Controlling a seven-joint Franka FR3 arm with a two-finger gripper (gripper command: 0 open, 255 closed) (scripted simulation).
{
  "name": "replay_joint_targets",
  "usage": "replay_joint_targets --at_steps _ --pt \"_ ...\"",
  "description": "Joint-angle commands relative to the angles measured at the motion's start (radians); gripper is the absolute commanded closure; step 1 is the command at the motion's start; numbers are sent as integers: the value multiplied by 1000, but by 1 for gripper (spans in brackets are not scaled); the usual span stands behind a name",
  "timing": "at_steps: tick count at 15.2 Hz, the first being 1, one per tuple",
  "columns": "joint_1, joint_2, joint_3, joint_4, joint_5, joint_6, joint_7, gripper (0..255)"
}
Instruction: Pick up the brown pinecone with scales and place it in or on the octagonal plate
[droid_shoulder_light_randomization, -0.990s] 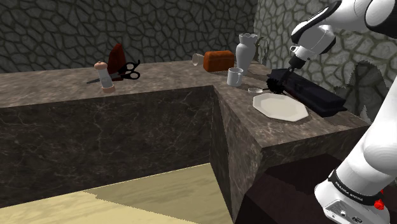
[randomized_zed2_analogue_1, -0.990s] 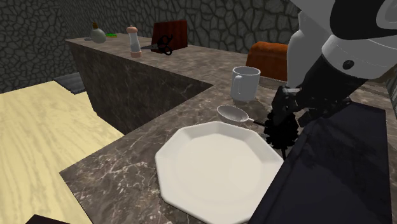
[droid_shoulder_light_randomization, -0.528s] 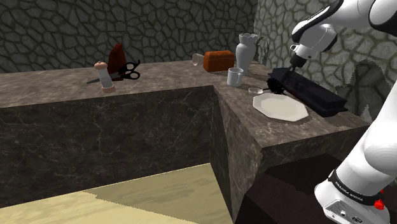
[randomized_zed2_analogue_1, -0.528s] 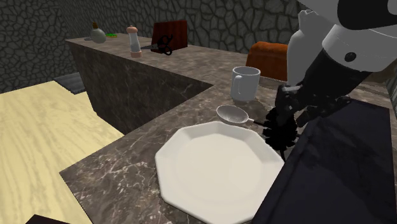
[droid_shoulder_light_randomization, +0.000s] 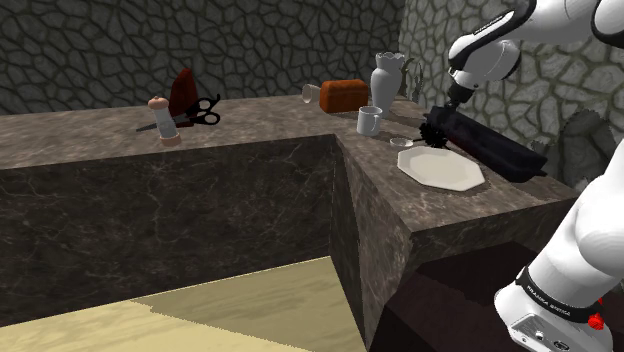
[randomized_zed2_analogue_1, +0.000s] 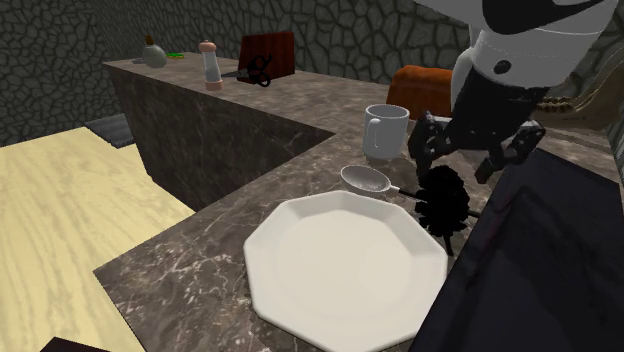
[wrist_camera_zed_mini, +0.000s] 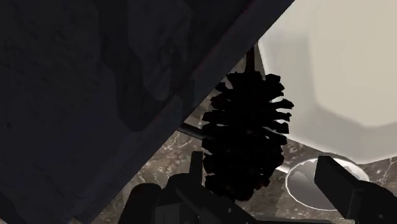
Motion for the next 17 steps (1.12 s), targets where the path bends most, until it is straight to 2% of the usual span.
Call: replay_joint_targets --at_steps 1,2,10,17 --pt "66 -4 12 -15 -134 116 245 0" --pt "85 6 15 -12 -181 143 326 0" --pt "59 107 41 -14 -64 211 248 0" --pt "59 106 41 -14 -64 211 248 0"
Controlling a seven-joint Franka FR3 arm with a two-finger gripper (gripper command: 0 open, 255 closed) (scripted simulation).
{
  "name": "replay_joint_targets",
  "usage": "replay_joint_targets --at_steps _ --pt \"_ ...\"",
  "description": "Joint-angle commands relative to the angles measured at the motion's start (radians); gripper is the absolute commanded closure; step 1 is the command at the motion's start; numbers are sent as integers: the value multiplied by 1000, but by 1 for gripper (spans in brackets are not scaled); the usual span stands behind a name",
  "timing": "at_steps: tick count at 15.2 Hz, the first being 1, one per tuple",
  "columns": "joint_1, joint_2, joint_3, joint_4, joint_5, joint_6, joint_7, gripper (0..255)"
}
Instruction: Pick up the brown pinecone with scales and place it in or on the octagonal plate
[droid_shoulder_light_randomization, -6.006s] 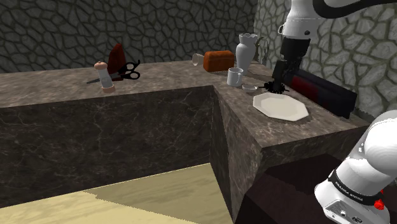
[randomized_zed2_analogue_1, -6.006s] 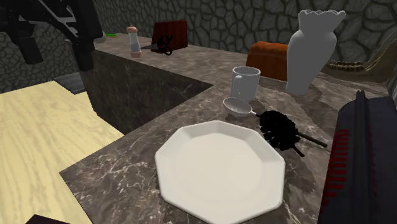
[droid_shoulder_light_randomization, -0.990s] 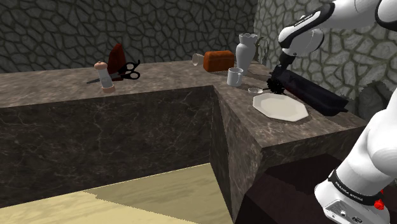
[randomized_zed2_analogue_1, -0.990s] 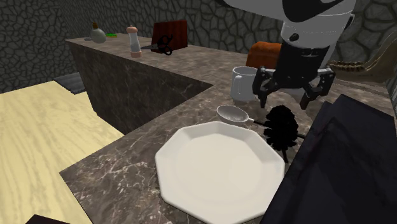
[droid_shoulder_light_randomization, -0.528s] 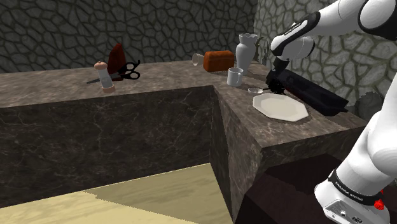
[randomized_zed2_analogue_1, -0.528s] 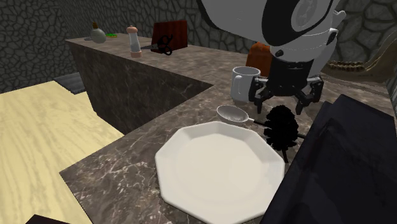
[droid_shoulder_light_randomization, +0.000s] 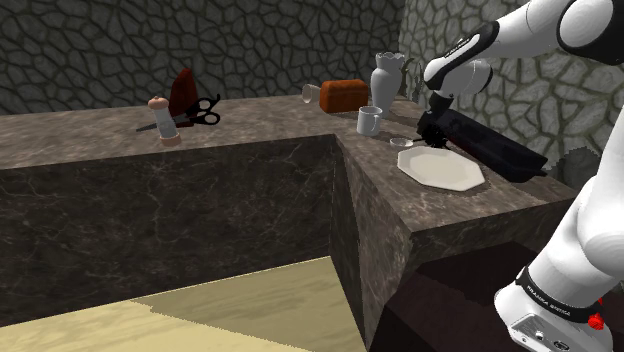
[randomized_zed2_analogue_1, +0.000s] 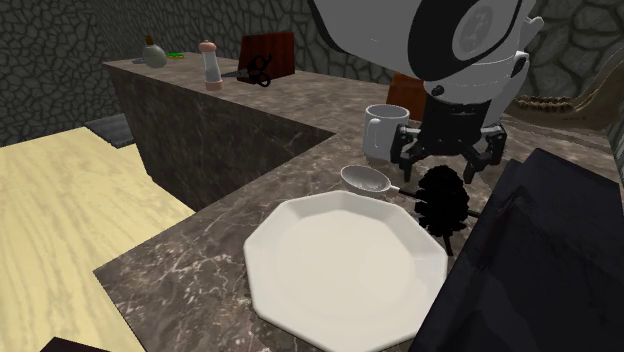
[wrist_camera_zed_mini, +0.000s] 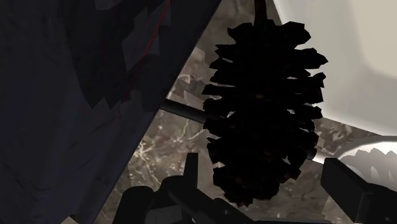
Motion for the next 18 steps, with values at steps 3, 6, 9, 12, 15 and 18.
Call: replay_joint_targets --at_steps 3,6,9,12,15,18 --pt "0 1 0 0 0 0 0 255" --pt "-1 2 1 1 2 0 -1 255" --pt "0 0 0 0 1 1 -1 255" --pt "7 -18 -8 9 -24 -21 17 255" --pt "16 -44 -19 25 -57 -54 42 255" --pt "24 -68 -26 44 -88 -88 65 255"
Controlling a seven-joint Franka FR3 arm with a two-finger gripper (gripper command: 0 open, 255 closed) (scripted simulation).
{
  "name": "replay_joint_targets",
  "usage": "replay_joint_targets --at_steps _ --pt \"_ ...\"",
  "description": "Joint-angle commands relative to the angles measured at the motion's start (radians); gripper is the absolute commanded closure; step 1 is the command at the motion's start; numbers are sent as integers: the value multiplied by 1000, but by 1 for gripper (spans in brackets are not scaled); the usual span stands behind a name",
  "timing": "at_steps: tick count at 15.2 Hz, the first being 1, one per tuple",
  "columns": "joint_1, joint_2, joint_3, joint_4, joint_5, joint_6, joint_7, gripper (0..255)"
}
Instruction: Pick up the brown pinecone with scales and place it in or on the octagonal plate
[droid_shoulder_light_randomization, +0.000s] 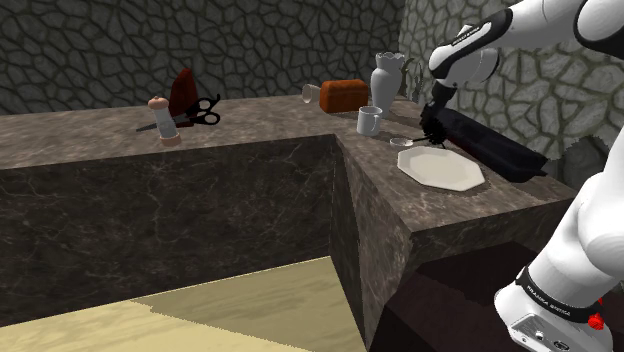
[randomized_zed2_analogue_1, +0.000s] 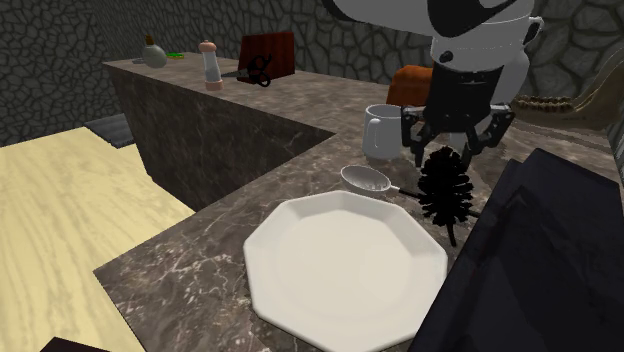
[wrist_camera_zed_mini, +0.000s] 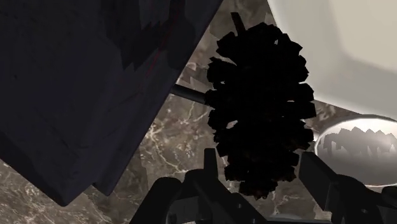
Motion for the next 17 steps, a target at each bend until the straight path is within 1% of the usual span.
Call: replay_joint_targets --at_steps 1,8,10,12,14,17 --pt "5 -18 -5 11 -23 -23 16 255" --pt "16 -63 -13 61 -77 -102 57 255" --pt "46 -167 -7 -24 -182 -86 144 255" --pt "54 -268 20 -102 -283 -81 233 255" --pt "42 -362 64 -173 -368 -87 314 255" --pt "10 -488 140 -271 -460 -109 417 255"
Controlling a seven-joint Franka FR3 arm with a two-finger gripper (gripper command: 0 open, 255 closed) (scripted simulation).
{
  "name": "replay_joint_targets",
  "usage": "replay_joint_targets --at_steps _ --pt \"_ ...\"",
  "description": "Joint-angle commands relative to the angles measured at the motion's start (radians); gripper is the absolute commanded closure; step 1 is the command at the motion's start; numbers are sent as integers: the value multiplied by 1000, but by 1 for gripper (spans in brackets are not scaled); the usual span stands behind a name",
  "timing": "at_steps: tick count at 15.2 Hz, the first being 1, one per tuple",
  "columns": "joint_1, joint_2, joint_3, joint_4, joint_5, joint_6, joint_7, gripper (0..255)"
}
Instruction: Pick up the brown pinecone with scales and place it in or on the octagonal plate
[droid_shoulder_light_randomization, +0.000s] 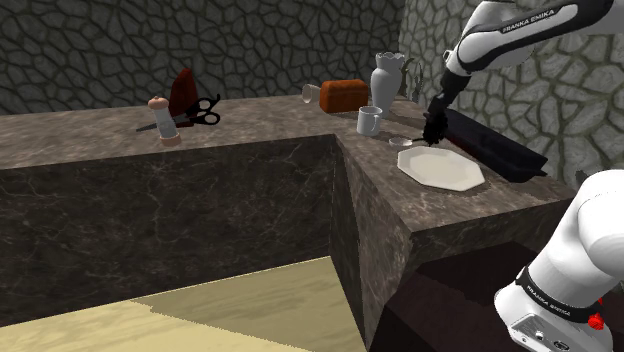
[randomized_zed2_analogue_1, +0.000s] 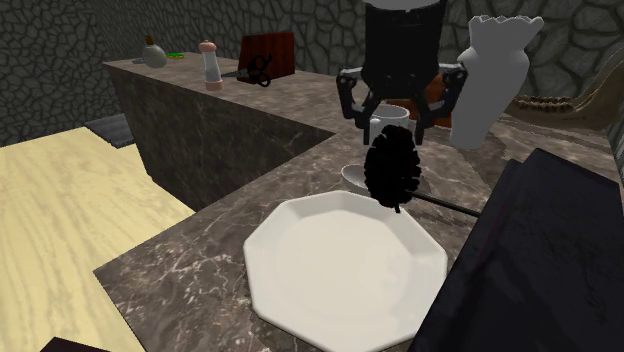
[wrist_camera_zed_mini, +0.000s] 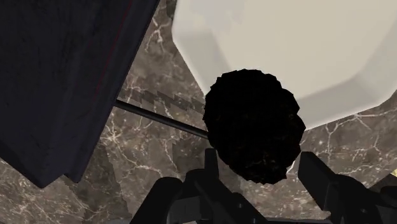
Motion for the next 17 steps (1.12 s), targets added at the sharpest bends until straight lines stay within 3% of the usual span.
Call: replay_joint_targets --at_steps 1,4,17 --pt "-23 -87 49 -63 -57 -21 64 255" --pt "-51 -190 119 -142 -101 -52 137 255" --pt "-49 -107 70 -259 -108 146 131 255"
